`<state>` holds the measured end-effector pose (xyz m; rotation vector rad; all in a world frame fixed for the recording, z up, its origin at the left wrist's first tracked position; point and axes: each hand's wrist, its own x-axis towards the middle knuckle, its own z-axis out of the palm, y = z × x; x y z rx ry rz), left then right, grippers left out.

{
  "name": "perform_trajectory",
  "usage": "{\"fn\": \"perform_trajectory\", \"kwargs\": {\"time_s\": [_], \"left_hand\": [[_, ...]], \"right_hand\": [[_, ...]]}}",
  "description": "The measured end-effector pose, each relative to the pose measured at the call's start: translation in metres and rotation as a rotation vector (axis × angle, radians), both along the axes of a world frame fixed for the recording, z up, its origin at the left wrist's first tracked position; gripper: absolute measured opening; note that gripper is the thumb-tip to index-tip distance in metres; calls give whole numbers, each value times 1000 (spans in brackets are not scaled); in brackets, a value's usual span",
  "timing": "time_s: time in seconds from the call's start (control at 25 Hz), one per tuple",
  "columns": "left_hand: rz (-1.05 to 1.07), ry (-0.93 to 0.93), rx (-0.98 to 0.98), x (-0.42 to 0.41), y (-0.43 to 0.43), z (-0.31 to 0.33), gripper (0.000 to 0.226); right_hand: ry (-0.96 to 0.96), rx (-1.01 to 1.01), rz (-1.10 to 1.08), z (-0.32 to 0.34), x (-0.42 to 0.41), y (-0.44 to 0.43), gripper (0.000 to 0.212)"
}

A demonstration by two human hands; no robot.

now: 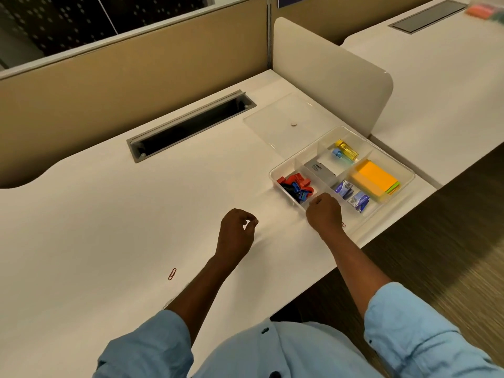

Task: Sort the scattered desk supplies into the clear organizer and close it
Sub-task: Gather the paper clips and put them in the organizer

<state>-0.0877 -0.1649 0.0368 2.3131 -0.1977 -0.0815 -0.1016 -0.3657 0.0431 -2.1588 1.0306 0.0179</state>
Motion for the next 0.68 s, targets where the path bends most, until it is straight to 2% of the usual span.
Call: {"fn": "perform_trajectory", "kwargs": {"time_s": [0.16,0.36,0.52,0.68], "left_hand": [[25,6,-21,-1,0,-1,3],[73,19,11,-1,16,-9,6],[148,78,164,0,46,-14,20],[413,266,461,-3,87,-15,34]], "right_hand": [[-45,-110,2,2,1,6,25],[-300,-254,134,7,0,28,14],[-444,-210,335,2,-5,60,7],[-376,-156,574,-8,-10,101,13]]}}
